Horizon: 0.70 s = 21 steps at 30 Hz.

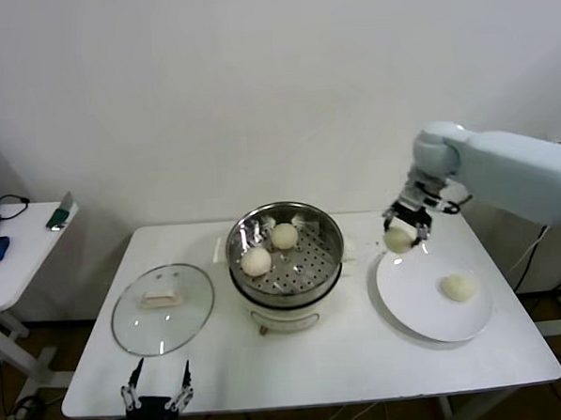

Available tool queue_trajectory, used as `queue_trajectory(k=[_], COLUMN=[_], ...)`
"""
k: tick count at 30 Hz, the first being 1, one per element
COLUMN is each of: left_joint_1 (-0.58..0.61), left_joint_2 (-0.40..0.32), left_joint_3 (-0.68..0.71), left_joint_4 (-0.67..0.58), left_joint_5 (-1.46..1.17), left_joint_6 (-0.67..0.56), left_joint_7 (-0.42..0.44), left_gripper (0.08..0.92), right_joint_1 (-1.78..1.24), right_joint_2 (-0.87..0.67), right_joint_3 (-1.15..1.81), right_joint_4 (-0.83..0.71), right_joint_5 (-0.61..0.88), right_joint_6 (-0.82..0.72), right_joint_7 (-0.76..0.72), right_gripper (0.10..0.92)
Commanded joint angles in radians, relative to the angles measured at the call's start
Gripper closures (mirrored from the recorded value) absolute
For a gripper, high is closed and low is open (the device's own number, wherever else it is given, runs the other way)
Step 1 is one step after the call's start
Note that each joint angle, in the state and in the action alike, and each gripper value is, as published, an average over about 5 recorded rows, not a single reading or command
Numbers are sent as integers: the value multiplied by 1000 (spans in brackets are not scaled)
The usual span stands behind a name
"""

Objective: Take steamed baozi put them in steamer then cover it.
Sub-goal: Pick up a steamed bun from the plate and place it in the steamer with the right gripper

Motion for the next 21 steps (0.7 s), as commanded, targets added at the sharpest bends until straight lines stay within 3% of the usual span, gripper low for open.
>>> queue_trajectory(k=[1, 21], left_joint_1=[-1, 11], left_joint_2=[4, 46], left_joint_3=[0, -8], left_joint_4=[-2, -9], left_joint_5=[-5, -53], left_joint_6=[2, 4], left_joint_7=[1, 0], left_gripper=[177, 177], right_joint_1=[179, -121], right_joint_2=[187, 513], right_joint_3=[-13, 101], right_joint_4=[87, 6], right_joint_5=[-36, -177], right_joint_6=[217, 217], right_joint_7=[-12, -16], right_gripper=[338, 330])
